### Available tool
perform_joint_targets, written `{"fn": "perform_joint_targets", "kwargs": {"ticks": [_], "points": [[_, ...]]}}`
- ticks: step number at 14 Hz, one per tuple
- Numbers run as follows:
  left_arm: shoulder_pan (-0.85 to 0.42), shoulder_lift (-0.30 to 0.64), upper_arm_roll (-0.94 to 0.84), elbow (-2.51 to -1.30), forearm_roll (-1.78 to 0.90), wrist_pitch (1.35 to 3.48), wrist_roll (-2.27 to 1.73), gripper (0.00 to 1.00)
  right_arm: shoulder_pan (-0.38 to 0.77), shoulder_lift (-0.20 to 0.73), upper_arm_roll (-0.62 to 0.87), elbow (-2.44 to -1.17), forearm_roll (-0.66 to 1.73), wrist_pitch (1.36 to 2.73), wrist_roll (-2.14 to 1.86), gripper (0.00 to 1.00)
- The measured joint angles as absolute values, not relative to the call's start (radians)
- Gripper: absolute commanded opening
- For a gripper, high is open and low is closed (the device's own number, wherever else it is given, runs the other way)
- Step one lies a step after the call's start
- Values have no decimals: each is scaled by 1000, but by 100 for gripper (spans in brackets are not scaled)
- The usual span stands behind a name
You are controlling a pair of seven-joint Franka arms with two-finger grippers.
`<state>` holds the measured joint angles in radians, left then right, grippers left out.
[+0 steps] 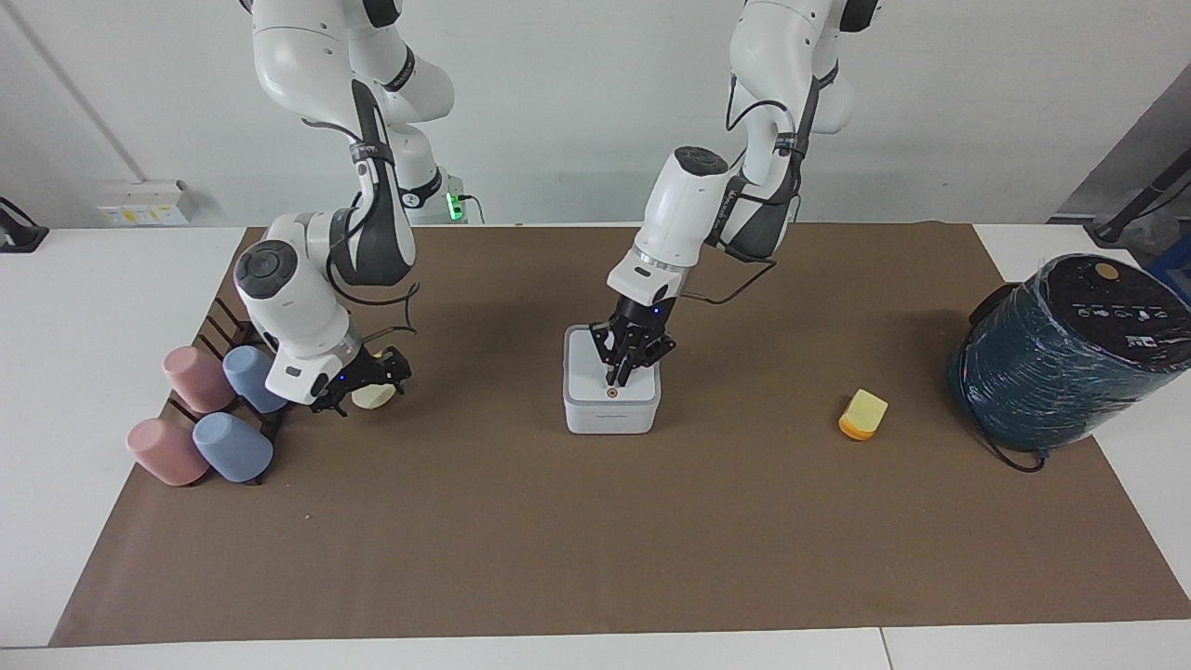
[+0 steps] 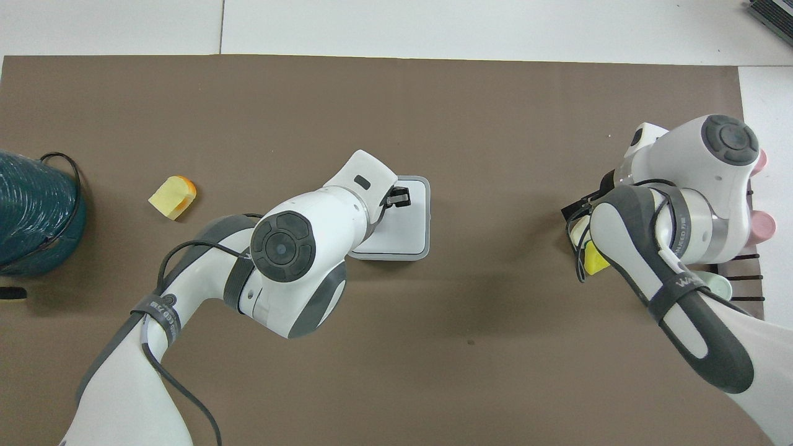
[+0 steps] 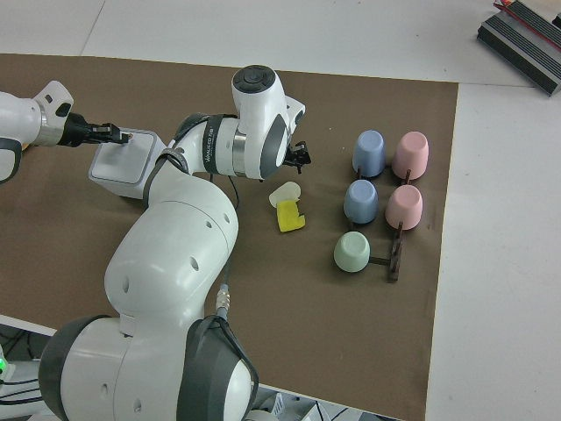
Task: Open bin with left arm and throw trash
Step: 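Lift the bin lid with the left gripper while the right gripper grasps trash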
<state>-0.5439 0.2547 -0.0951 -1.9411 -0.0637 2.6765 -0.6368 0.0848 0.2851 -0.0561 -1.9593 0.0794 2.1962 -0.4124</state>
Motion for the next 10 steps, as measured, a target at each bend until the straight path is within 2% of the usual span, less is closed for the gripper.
{"fn": "perform_joint_targets", "kwargs": {"ticks": [6, 10], "points": [[-545, 255, -93, -1922, -64, 2641, -637, 19, 74, 285, -61, -2027, 91, 2274, -500, 100], [-506, 252, -77, -1772, -65, 2387, -639, 19, 74, 285, -61, -2055, 91, 2289, -505, 100]]}}
